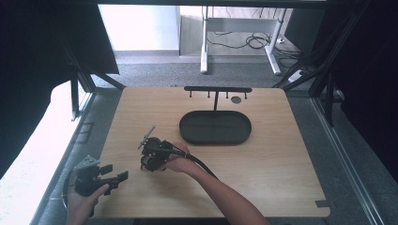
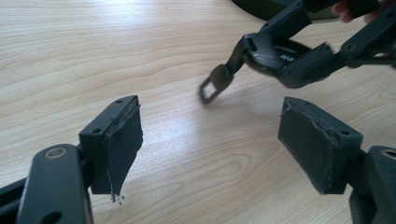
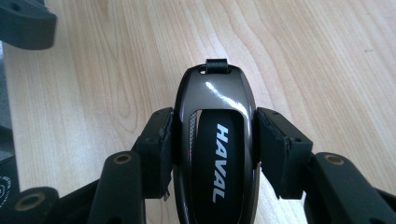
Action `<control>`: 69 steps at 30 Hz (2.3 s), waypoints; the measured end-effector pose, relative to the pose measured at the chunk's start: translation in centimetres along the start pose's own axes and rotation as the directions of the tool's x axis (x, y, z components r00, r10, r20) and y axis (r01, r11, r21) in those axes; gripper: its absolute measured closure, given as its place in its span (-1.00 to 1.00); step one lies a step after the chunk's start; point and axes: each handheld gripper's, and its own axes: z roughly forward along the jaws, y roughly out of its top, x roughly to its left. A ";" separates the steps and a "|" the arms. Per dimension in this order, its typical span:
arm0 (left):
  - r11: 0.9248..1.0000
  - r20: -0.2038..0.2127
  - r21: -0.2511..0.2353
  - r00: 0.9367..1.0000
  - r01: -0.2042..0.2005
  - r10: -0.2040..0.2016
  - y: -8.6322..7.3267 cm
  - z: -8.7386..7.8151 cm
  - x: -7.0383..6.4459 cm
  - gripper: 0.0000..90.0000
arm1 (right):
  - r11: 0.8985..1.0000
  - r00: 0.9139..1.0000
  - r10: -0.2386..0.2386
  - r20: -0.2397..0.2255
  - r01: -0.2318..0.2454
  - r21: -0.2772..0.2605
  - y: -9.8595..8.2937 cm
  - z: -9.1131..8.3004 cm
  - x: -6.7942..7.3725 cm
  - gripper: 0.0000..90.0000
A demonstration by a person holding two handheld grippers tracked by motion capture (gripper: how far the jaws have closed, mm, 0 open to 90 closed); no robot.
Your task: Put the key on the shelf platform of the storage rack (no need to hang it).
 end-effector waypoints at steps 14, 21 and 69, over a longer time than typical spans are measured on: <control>1.000 0.002 0.005 1.000 -0.006 0.006 0.0 0.1 -0.1 -0.51 | 0.998 1.000 0.001 0.005 0.000 -0.056 -0.6 -3.5 -0.4 0.09; 1.000 0.003 0.005 1.000 -0.003 0.003 0.0 0.0 -0.2 -0.51 | 0.998 1.000 0.002 0.014 -0.001 -0.069 -1.0 -4.9 -0.7 0.09; 1.000 0.005 0.022 1.000 -0.010 0.009 0.0 0.5 -0.4 -0.52 | 0.985 0.979 0.136 0.149 -0.118 -0.128 -6.5 -12.7 -5.7 0.09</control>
